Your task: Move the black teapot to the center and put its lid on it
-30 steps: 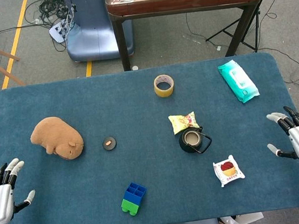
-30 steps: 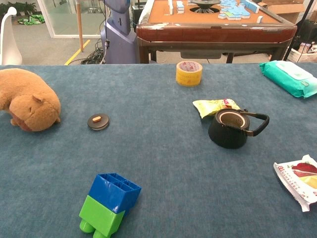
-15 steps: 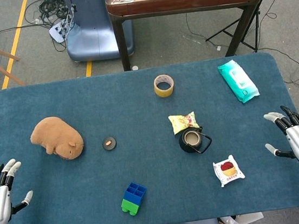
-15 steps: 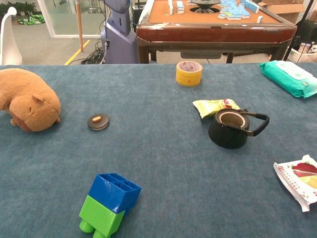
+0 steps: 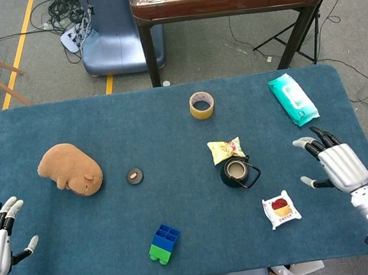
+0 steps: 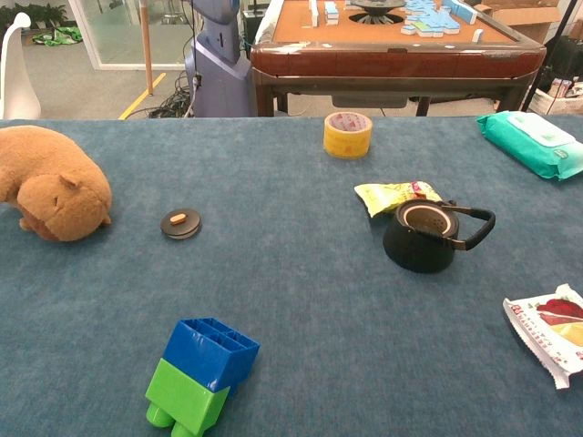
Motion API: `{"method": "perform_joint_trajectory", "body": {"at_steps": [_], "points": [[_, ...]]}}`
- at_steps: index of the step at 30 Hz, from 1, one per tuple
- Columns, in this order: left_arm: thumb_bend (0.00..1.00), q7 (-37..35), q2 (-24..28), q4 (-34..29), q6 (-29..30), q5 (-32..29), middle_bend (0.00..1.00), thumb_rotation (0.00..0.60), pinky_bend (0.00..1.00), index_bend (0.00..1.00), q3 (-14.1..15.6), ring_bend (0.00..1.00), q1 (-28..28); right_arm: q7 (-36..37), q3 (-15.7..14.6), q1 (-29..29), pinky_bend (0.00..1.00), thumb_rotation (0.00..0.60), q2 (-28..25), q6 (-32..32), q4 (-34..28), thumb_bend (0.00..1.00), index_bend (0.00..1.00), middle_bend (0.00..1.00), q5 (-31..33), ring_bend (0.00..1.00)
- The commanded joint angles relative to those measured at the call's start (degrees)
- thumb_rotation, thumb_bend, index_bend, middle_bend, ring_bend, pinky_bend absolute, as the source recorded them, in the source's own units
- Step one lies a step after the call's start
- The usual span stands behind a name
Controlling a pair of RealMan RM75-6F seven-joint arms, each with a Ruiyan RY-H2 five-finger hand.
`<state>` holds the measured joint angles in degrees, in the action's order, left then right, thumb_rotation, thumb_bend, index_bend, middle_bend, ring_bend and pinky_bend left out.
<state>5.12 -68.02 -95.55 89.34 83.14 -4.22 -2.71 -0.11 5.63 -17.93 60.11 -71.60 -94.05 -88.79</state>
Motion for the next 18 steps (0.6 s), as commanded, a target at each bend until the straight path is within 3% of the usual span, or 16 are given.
{"method": "perform_joint_trajectory", "body": {"at_steps": [1,18], "points": [[0.21,-0.33,0.07,0.09,0.44,0.08,0.1,0.6,0.11,0.16,0.07,0.04,0.33,-2.42,1.11,-2.18,0.14,0.6,2.22,1.64,0.01,0.12,0.43,0.28,-0.05,0.06],[0.21,-2.75,0.43,1.41,1.59,-0.03,0.1,0.6,0.11,0.16,0.32,0.04,1.86,-16.9,0.16,-7.84,0.14,0.6,12.07,6.95,3.47,0.12,0.44,0.28,0.6,0.06]]}}
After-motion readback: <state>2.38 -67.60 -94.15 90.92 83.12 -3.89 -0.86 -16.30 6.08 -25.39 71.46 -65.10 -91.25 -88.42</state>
